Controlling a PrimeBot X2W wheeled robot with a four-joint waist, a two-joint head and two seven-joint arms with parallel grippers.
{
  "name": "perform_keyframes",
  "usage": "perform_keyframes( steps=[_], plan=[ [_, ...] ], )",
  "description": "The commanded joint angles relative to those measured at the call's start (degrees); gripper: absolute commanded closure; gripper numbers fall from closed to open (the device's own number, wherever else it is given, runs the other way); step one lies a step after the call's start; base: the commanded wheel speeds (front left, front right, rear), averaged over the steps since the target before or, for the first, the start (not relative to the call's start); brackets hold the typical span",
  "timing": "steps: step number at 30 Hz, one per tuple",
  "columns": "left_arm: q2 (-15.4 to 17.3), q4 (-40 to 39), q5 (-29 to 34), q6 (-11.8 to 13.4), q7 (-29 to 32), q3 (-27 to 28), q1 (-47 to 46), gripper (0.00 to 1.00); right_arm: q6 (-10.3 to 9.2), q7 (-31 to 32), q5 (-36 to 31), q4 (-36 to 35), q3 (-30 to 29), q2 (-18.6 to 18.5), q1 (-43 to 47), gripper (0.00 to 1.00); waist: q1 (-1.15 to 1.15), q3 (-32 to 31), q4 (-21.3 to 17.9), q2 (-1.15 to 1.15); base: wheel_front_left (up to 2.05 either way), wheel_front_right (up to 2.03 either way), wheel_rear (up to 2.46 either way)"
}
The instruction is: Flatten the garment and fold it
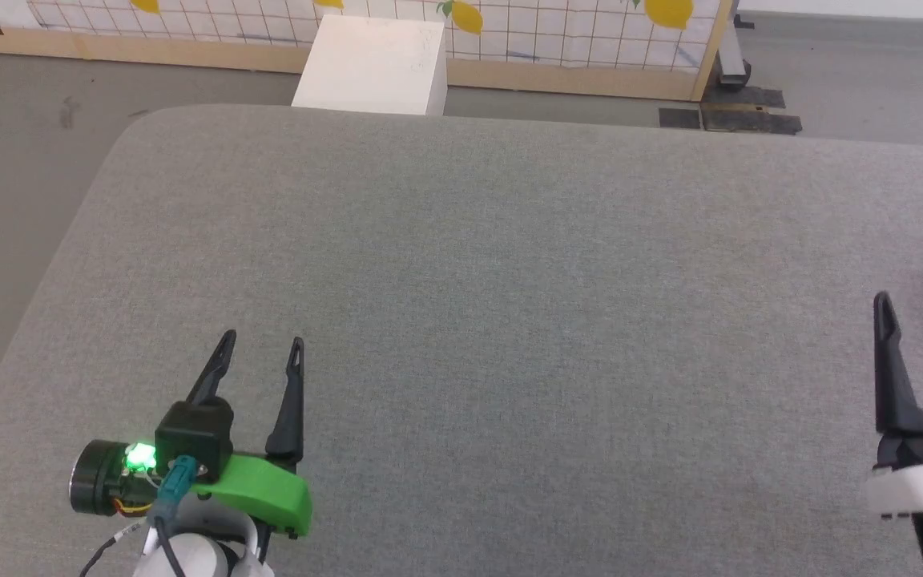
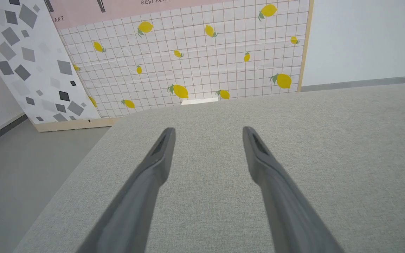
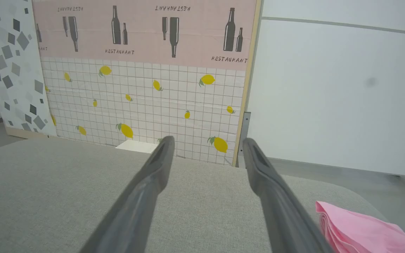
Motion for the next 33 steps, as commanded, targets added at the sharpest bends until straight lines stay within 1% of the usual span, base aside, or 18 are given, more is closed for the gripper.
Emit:
perform_keyframes(
  steps=[1, 5, 13, 17, 26, 33],
  plan=[
    [-0.18, 0.24, -0.51, 0.61, -0.63, 0.53, 1.04, 0.00, -0.09, -0.45, -0.80, -0.87, -0.22, 0.95, 1.57, 0.00, 0.01, -0.44, -0.01, 0.00, 0.00, 0.00, 0.00],
    [-0.38, 0.50, -1.12, 1.00, -1.26, 1.08, 1.57, 0.00, -0.09, -0.72, -1.58, -2.03, 0.19, 2.68, 4.44, 0.00, 0.01, -0.87, 0.04, 0.00, 0.00, 0.00, 0.00],
    [-0.71, 1.70, -2.28, -0.36, -1.66, 0.52, 1.19, 0.00, -0.09, -1.25, -3.74, -3.19, 0.92, 4.78, 8.43, 0.00, 0.01, -1.04, 0.69, 0.00, 0.00, 0.00, 0.00],
    [-0.73, 2.34, -2.71, -0.64, -1.96, 0.61, 1.05, 0.00, -0.09, -1.49, -3.91, -3.27, 0.91, 5.51, 9.22, 0.00, 0.01, -0.92, 0.71, 0.00, 0.00, 0.00, 0.00],
    [-0.12, 1.89, -1.46, -0.06, -2.57, 0.12, 0.57, 0.00, -0.09, -1.64, -4.21, -2.76, 1.13, 5.60, 9.19, 0.00, 0.01, -0.90, 0.58, 0.00, 0.00, 0.00, 0.00],
    [0.71, 1.52, -0.78, -0.72, -2.52, -0.83, 0.17, 0.00, -0.09, -1.12, -3.37, -2.52, 0.69, 6.11, 8.94, 0.00, 0.01, -1.04, 0.44, 0.00, 0.00, 0.00, 0.00]
  ],
)
